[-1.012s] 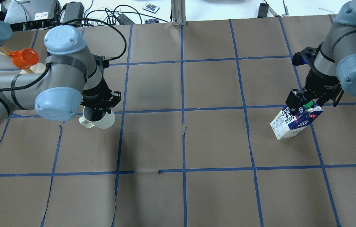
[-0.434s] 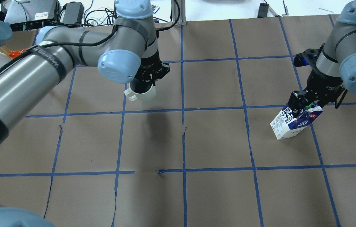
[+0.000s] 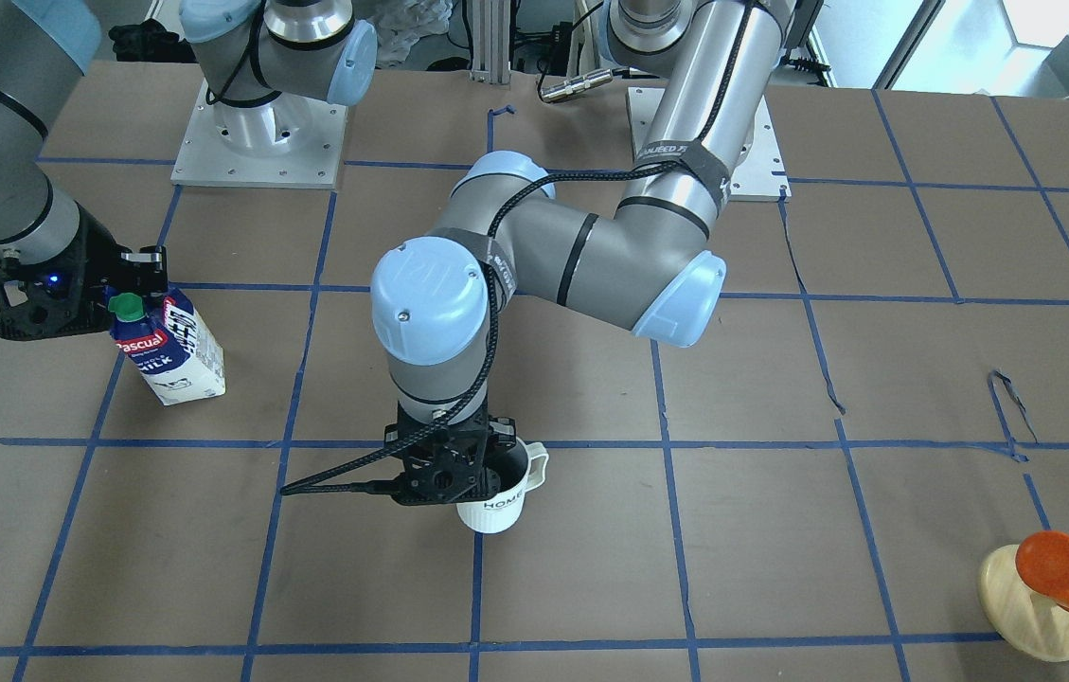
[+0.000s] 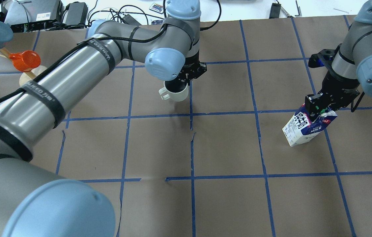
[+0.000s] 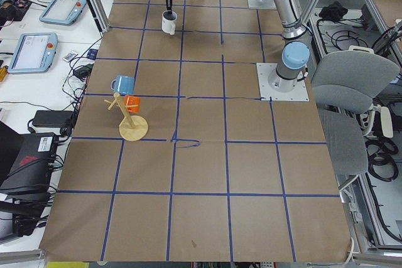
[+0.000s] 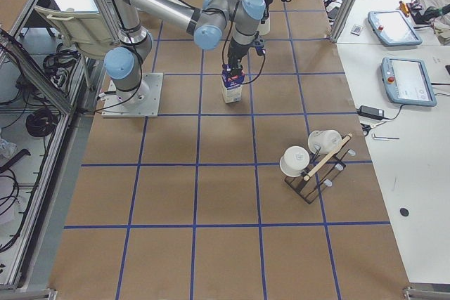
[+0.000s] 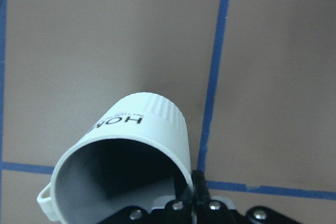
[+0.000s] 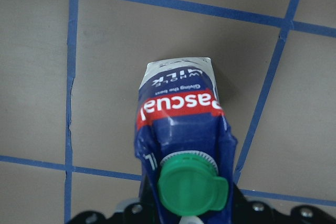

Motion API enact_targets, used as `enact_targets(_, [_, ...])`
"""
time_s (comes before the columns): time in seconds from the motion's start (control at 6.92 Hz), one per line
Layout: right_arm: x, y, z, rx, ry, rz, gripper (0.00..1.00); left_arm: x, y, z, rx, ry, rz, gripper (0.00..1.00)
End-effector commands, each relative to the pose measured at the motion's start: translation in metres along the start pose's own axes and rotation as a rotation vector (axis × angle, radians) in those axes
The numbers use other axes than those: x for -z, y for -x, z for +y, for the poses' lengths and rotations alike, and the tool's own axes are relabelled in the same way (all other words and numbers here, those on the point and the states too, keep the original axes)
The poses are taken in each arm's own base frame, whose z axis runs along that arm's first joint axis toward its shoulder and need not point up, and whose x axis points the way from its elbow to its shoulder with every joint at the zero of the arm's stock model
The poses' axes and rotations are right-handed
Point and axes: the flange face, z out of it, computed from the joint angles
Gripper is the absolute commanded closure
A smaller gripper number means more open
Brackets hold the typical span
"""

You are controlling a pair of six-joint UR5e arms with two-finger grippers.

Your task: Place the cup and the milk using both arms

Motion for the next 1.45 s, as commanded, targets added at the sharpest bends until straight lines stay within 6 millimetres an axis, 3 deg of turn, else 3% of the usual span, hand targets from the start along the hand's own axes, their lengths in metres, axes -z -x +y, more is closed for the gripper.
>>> enact_targets(0.0, [0.014,-0.004,-0.004,-0.005,-0.023,0.010,0.78,-0.026,-0.020,-0.001,-0.018,0.020,-0.015,1.00])
enact_targets(0.14, [0.021,-0.005,-0.005,-0.010,-0.031,0.014,0.77,-0.023,-0.019,-0.001,-0.033,0.014,-0.019,0.85])
enact_targets(0.43, [0.037,-0.007,-0.011,-0.020,-0.067,0.014,0.76,-0.010,-0.014,-0.004,-0.036,0.000,-0.007,0.44])
enact_targets(0.58, [0.042,-0.002,-0.016,-0.076,-0.099,-0.039,0.74,-0.009,-0.006,-0.006,-0.025,0.002,-0.011,0.00])
enact_targets(0.72, [0.039,-0.001,-0.022,-0.100,-0.094,-0.054,0.74,-0.001,0.008,-0.015,-0.004,0.004,-0.011,0.00])
enact_targets(0.87, [0.045,-0.001,-0.031,-0.092,-0.108,-0.049,0.74,0.024,0.035,-0.027,0.001,0.003,-0.007,0.00])
enact_targets(1.01, [0.055,-0.001,-0.044,-0.119,-0.132,-0.083,0.74,0.060,0.057,-0.020,-0.055,0.024,-0.014,0.00])
enact_targets(1.3, [0.070,0.036,-0.071,-0.142,-0.155,-0.086,0.74,0.138,0.113,0.011,-0.068,0.100,-0.030,0.00])
